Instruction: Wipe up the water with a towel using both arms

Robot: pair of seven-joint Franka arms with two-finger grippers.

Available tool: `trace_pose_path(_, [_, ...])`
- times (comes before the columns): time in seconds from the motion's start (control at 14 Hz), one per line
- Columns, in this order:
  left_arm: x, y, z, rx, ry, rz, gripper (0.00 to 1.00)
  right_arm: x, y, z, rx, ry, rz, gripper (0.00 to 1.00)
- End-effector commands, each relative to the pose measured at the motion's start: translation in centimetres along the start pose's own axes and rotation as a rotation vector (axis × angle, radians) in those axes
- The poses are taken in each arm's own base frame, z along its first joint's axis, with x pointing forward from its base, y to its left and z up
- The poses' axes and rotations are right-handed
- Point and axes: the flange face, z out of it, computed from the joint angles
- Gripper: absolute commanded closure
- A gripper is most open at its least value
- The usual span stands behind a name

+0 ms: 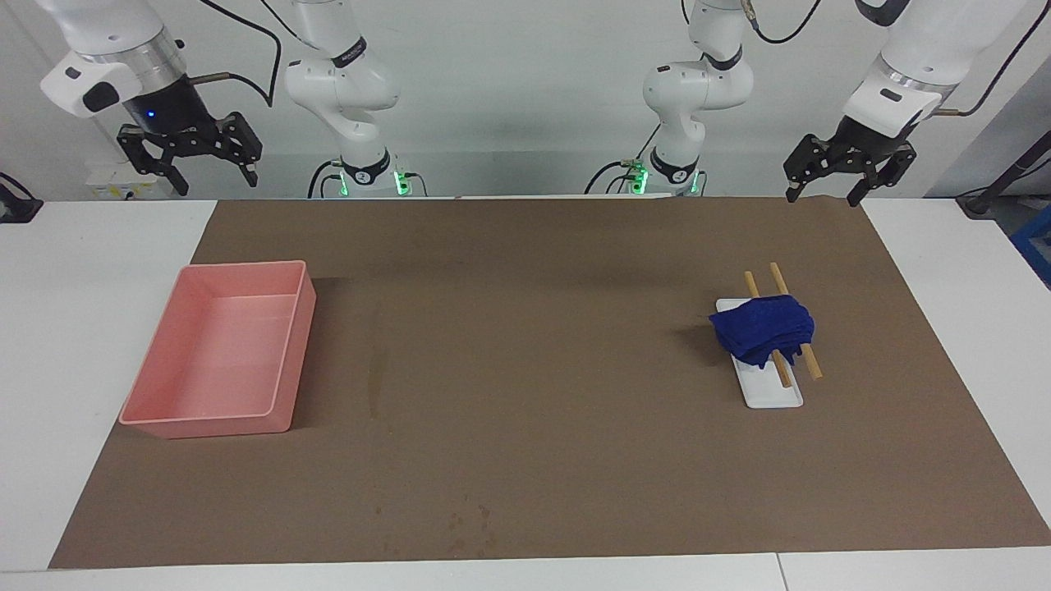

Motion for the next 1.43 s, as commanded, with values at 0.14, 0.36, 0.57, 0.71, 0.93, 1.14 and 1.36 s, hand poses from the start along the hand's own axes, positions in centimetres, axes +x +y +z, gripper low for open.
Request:
trace_pose_path(0.14, [-0.2, -0.1, -0.3, -0.004, 0.021, 0.003, 0.00, 0.6, -0.8, -0.2, -0.008, -0.047, 0.065, 0.00])
trace_pose_path(0.36, [-0.2, -0.6, 1.2, 0.009, 0.080, -0.007, 0.00, 0.5, -0.7, -0.1, -0.006, -0.047, 0.066, 0.00])
trace_pose_path(0.57, [0.5, -1.6, 6.6, 0.023, 0.184, -0.098, 0.00, 0.5, -0.6, 0.0, -0.005, -0.047, 0.069, 0.00])
trace_pose_path(0.71, [2.1, -2.6, 10.8, 0.049, 0.216, -0.113, 0.00, 0.4, -0.4, 0.0, 0.000, -0.046, 0.073, 0.00])
trace_pose_path(0.93, [4.3, -3.5, 17.2, 0.127, 0.226, -0.069, 0.00, 0.4, -0.4, 0.0, 0.006, -0.044, 0.072, 0.00])
trace_pose_path(1.14, [4.3, -2.9, 19.6, 0.157, 0.208, -0.066, 0.00, 0.4, -0.5, 0.1, 0.010, -0.043, 0.068, 0.00])
trace_pose_path(1.36, [2.8, -1.9, 23.3, 0.146, 0.250, -0.083, 0.00, 0.3, -0.3, 0.1, 0.012, -0.044, 0.070, 0.00])
